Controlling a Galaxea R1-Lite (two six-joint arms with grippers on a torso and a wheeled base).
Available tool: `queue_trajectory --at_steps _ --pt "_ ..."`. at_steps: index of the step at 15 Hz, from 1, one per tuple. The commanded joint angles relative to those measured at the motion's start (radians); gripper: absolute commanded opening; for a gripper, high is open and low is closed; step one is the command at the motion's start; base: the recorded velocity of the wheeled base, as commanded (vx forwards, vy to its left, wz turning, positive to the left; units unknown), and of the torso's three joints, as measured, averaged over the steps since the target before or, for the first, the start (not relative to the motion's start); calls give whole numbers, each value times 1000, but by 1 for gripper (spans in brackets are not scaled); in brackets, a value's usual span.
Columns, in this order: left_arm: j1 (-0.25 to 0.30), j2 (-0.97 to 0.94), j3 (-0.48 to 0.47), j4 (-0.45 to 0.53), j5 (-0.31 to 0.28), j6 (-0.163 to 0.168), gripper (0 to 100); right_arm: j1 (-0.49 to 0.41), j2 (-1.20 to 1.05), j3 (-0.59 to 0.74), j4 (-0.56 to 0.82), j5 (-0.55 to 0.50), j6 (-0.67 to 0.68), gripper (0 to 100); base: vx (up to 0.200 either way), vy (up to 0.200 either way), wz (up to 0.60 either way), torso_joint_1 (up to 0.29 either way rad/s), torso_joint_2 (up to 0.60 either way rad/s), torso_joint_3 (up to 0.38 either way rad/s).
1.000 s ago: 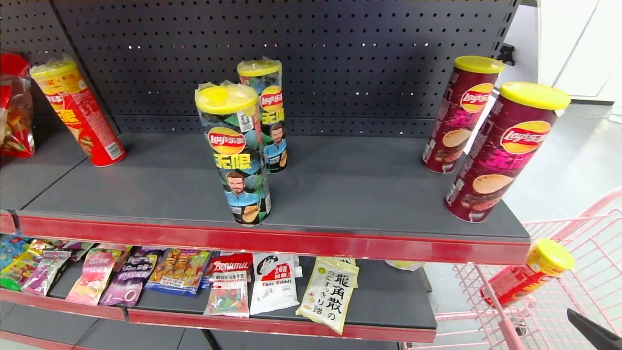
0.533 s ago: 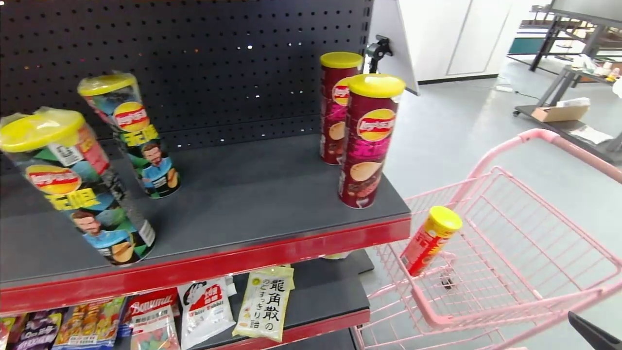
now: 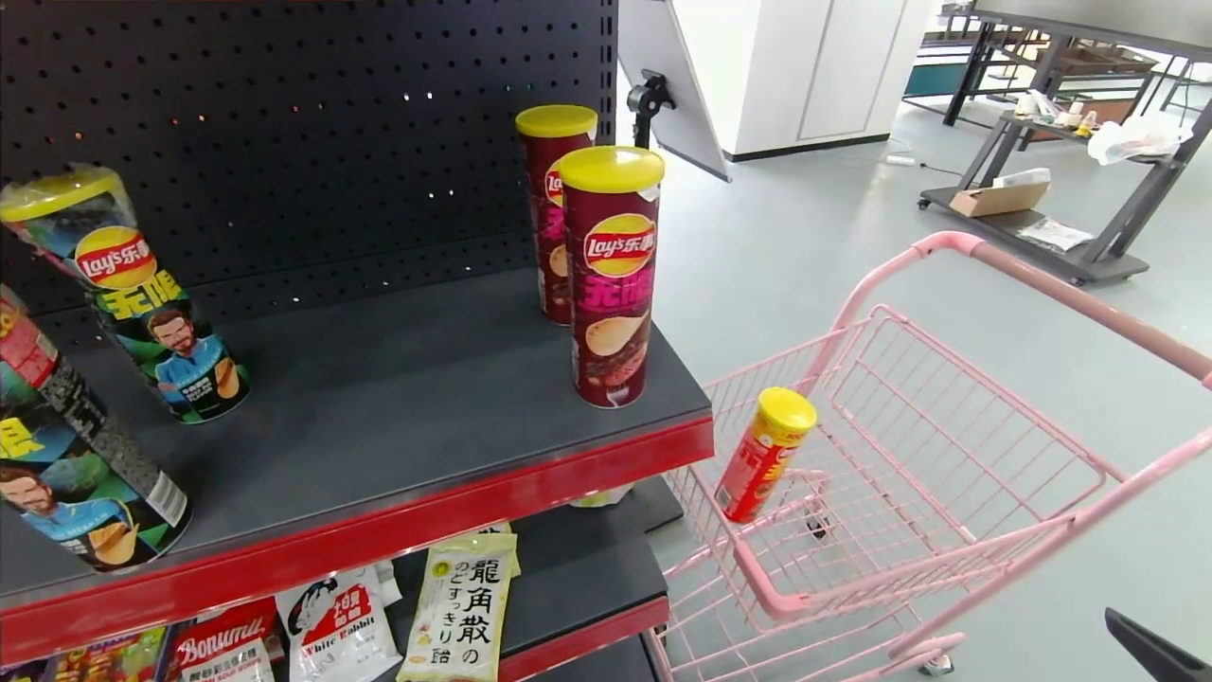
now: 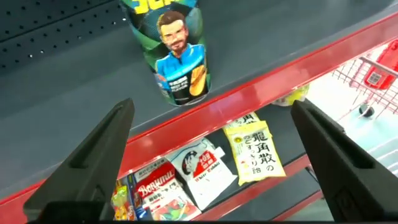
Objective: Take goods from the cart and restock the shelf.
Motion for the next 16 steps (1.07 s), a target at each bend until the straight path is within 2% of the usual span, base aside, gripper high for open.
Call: queue_trajectory --at_steps 1,10,12,14,15,16 --pt "0 -1 0 -1 0 0 100 0 2 5 0 -1 0 100 0 0 0 -41 95 76" --pt "0 -15 -1 -1 0 0 100 -2 37 13 -3 -1 3 100 0 0 0 -160 492 324" --pt "0 -21 -6 -2 -2 0 100 -2 160 -69 -25 7 40 100 0 0 0 -53 207 149" --pt "-1 -18 -20 -4 -35 -1 100 9 385 -224 -83 8 124 100 0 0 0 -13 35 31" --pt "-1 -18 -28 -4 -48 -3 100 11 442 -259 -103 10 139 100 0 0 0 0 0 0" --pt "-1 -16 -34 -4 -86 -40 100 21 558 -297 -176 16 162 100 0 0 0 0 0 0"
